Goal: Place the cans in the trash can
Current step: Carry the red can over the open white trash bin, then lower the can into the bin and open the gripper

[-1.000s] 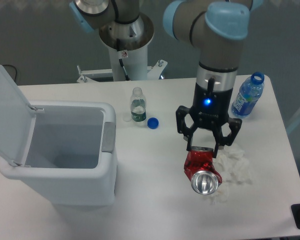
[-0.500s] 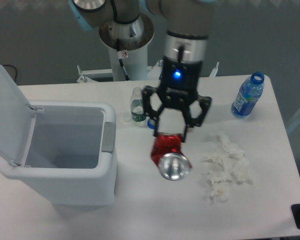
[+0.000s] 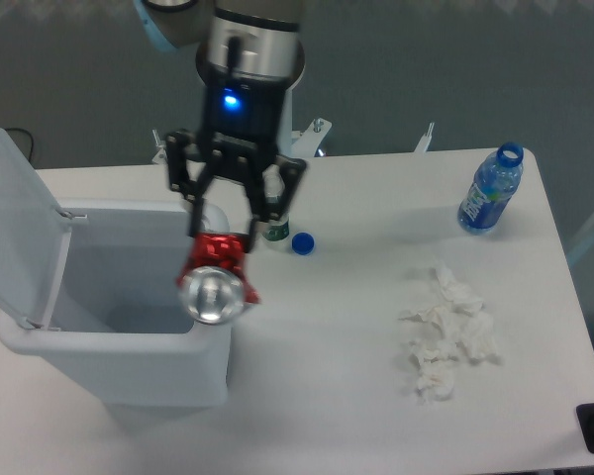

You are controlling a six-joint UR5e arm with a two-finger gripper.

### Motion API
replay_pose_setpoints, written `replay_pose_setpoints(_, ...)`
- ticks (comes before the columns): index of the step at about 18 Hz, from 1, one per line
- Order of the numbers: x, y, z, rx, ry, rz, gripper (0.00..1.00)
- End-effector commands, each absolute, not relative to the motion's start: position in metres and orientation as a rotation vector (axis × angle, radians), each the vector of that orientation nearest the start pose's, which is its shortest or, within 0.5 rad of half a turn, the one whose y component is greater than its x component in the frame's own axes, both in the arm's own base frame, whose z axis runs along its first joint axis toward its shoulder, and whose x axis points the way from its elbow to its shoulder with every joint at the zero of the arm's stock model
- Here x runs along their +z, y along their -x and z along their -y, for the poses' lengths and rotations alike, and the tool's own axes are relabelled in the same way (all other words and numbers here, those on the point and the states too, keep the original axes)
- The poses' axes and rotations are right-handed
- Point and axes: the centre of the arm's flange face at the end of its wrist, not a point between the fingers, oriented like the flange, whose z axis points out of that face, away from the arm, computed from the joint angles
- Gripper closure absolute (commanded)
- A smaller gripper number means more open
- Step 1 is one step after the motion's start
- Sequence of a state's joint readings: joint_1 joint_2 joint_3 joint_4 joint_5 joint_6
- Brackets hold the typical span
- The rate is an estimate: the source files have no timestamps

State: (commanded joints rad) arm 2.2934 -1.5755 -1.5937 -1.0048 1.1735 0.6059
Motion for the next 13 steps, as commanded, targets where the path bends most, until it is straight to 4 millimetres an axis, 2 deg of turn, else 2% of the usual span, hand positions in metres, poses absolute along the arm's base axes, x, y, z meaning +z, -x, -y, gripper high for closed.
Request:
replay_pose_setpoints(3, 0.538, 0.203, -0.514, 0.001, 2.502, -0.023, 0.61)
replay_pose_setpoints(8, 0.523, 0.196, -0.516, -0.028, 2.526, -0.032, 0.58)
replay_pose_setpoints(13, 0.516, 0.195, -0.515, -0.035, 2.536, -0.036, 0.58)
